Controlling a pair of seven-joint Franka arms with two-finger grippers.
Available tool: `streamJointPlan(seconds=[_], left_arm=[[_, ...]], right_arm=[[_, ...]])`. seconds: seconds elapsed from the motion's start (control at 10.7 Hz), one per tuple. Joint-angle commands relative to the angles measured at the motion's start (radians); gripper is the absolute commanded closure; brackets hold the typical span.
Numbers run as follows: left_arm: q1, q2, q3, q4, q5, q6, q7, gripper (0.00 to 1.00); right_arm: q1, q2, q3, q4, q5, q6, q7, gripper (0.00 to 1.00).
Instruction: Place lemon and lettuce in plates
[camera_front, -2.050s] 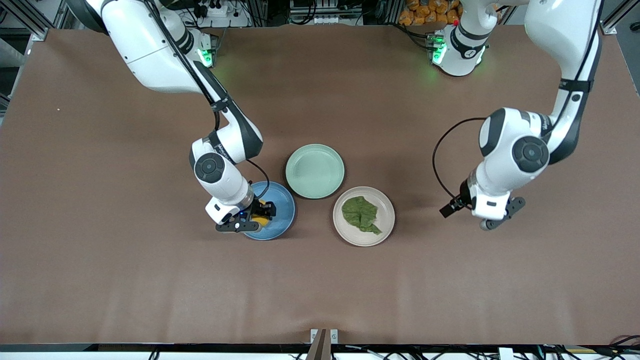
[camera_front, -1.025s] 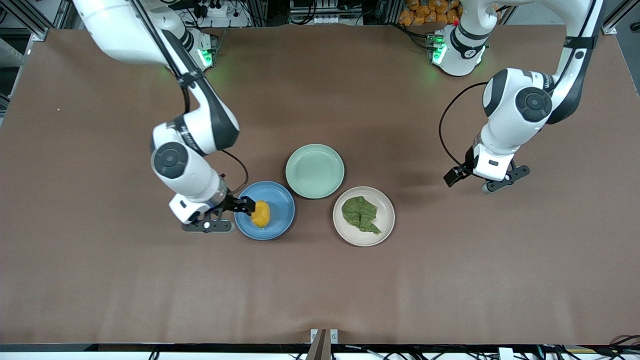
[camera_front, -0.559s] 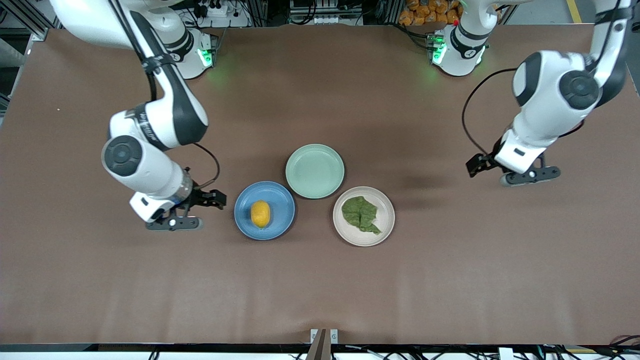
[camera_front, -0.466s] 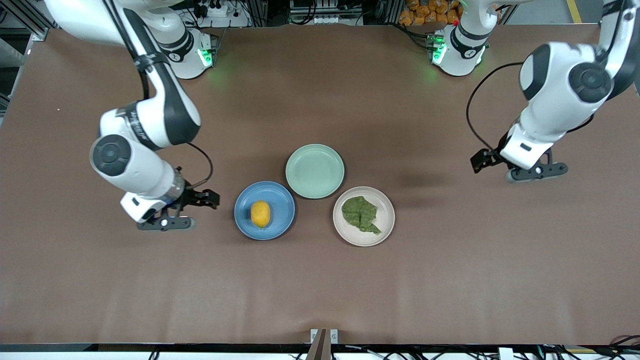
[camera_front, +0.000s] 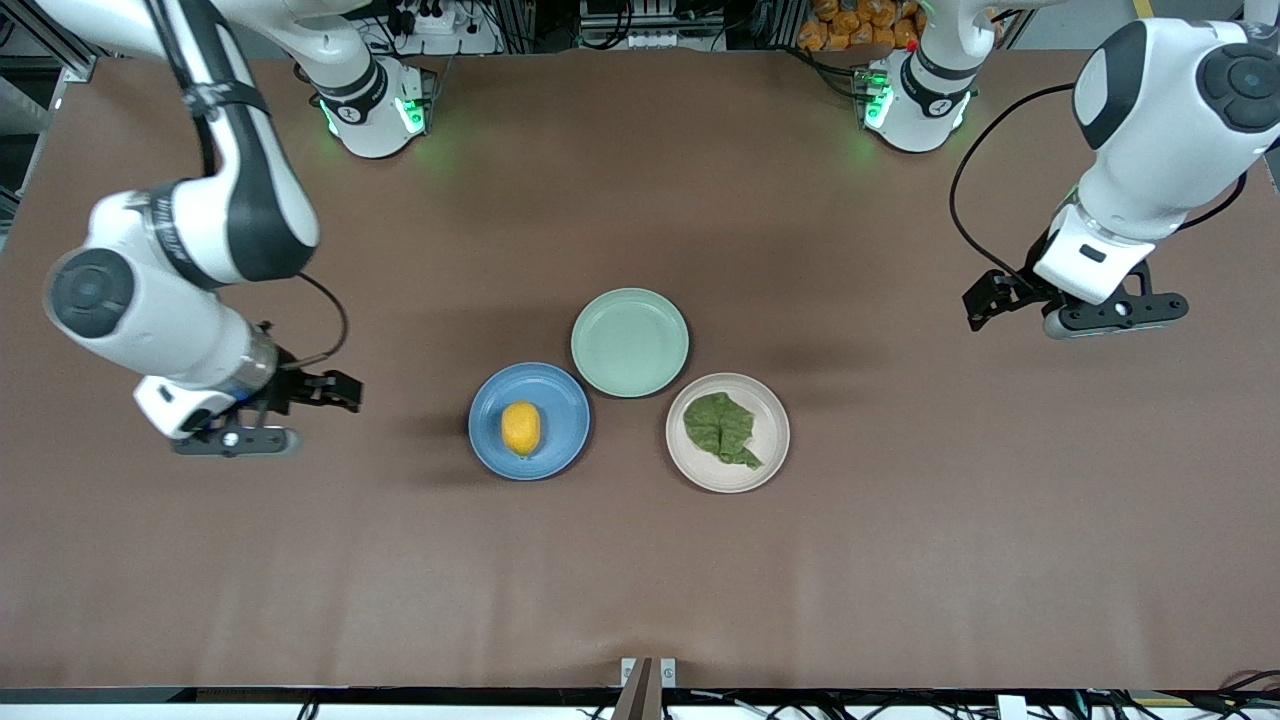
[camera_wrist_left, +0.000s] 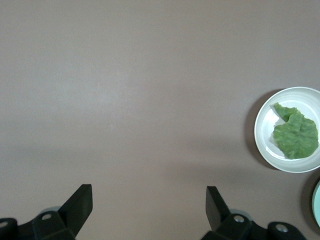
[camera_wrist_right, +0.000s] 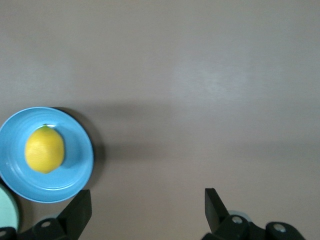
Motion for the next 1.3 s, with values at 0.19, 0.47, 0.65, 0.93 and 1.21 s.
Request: streamJointPlan(seconds=[0.19, 0.47, 0.65, 0.93, 1.21], left_arm=[[0.005, -0.044, 0.000, 0.031, -0.009, -0.092, 0.057, 0.00], [0.032, -0.058, 0.020, 0.101, -0.010, -0.184, 0.171, 0.00], [0.022, -0.035, 0.039, 0.185, -0.012, -0.214, 0.168, 0.00], [-0.008, 0.003, 0.039, 0.297, 0.017, -0.273, 0.167, 0.00], [-0.001, 0.005, 0.036, 0.357, 0.022, -0.387, 0.243, 0.00]], right_arm=[[-0.080, -0.130, 0.006, -0.081, 0.010, -0.039, -0.057, 0.00], [-0.131, -0.202, 0.006, -0.081, 0.010, -0.166, -0.071, 0.00], [-0.134, -0.251, 0.006, -0.081, 0.010, -0.192, -0.071, 0.00], [-0.144, -0.311, 0.004, -0.081, 0.009, -0.224, -0.071, 0.00], [-0.144, -0.343, 0.004, -0.055, -0.002, -0.287, -0.071, 0.00]])
